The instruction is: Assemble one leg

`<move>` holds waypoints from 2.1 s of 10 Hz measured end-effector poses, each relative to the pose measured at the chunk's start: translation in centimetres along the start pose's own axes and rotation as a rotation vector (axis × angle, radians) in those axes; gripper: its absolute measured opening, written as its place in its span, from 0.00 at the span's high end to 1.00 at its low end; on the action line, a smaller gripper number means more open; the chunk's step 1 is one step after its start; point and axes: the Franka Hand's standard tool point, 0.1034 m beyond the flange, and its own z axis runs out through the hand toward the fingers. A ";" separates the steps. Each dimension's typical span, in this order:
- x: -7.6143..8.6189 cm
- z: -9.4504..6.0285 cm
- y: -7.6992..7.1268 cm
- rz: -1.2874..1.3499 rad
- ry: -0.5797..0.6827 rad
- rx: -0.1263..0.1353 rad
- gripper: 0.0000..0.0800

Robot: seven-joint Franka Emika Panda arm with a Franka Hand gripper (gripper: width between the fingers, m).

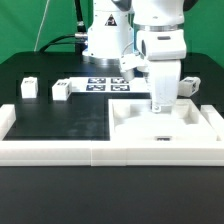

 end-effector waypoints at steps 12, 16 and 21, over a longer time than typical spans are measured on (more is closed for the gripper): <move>0.7 0.0 1.1 -0.007 0.002 0.002 0.55; 0.7 0.0 1.1 -0.006 0.002 0.002 0.19; 0.9 -1.5 0.8 0.028 -0.006 -0.009 0.19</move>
Offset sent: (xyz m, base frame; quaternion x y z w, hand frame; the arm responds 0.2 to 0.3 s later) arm 0.0110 0.0124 -0.0023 -0.0017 0.0091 0.0079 0.9999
